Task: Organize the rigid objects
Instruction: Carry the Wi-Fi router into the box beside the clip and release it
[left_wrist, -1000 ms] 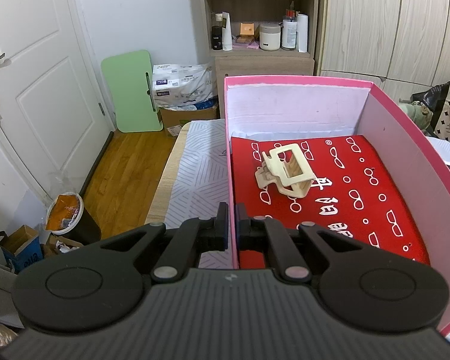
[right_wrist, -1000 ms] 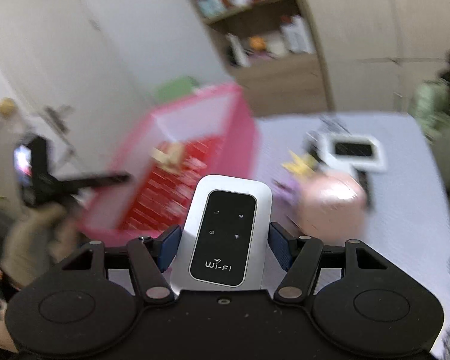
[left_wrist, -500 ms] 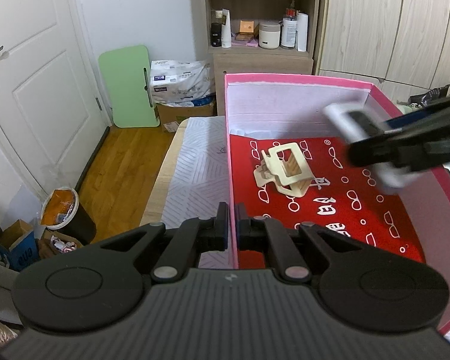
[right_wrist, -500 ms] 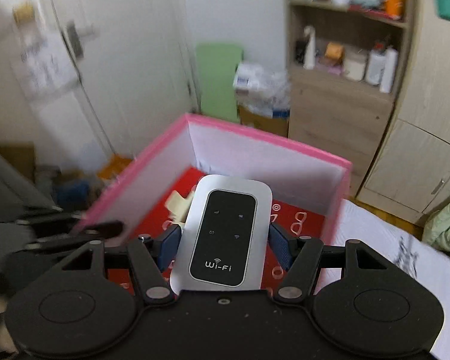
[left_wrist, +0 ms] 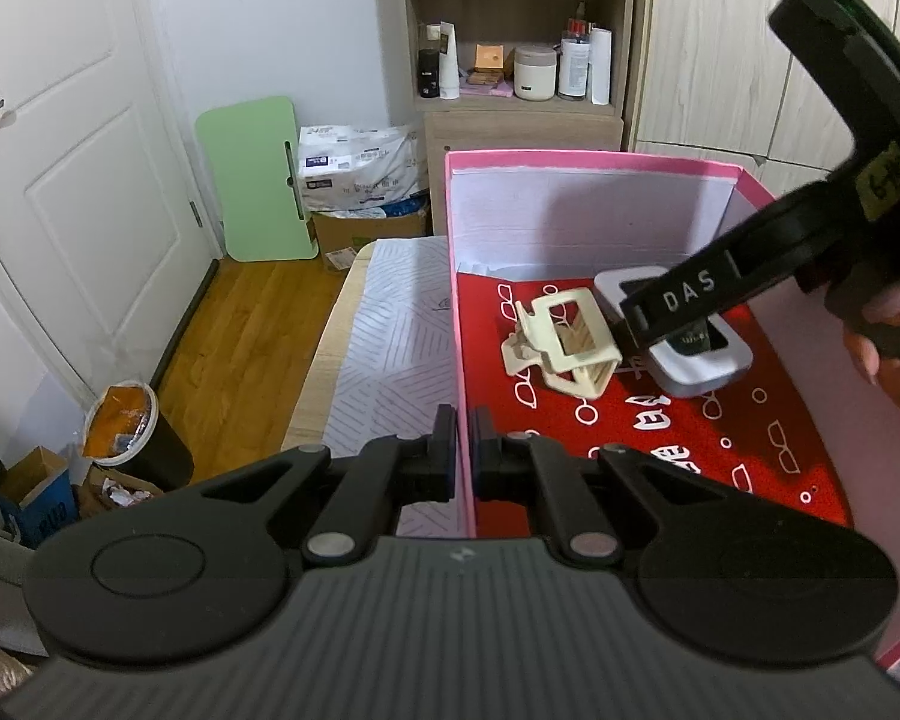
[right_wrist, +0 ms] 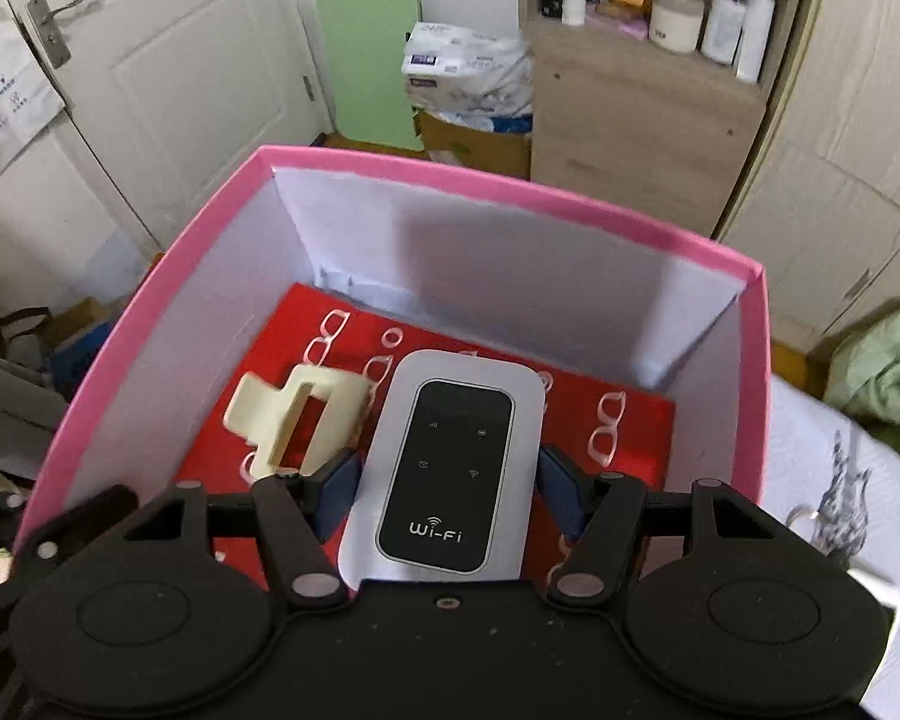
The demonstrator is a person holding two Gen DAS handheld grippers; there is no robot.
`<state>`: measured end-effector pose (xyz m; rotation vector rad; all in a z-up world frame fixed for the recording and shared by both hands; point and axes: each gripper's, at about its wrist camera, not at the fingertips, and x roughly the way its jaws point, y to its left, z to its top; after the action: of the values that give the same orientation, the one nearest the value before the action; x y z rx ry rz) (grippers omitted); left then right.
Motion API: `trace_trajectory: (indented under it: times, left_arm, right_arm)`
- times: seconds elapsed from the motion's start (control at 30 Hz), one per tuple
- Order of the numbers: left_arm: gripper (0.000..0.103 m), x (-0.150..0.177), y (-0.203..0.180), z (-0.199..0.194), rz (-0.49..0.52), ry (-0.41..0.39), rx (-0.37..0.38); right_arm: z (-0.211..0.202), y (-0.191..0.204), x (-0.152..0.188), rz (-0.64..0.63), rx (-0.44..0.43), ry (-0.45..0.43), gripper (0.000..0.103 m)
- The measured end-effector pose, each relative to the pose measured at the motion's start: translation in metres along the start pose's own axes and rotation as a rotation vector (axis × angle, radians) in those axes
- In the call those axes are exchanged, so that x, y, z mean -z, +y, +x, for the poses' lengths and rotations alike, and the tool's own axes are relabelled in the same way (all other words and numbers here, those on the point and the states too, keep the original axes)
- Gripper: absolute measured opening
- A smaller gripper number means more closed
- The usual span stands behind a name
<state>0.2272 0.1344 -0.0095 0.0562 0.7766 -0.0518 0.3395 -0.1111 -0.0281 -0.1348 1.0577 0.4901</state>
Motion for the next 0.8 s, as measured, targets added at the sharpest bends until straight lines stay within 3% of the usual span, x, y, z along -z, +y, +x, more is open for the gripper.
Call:
trace_trajectory:
  times: [0.1,0.33,0.5,0.8]
  left_arm:
    - [0.004,0.000,0.001,0.000,-0.007,-0.001,0.006]
    - [0.004,0.000,0.001,-0.001,-0.011,-0.002,0.004]
    - [0.005,-0.001,0.002,0.000,-0.019,0.001,0.005]
    - [0.005,0.000,0.002,0.001,-0.021,0.001,0.010]
  right_arm:
    - [-0.005,0.011,0.007,-0.074,0.026,-0.015,0.071]
    - [-0.042,0.009,0.012,-0.071,0.028,-0.124,0.072]
    - [-0.091,0.000,0.032,-0.052,-0.024,-0.219,0.072]
    - [-0.149,-0.036,0.072,-0.003,-0.116,-0.314,0.072]
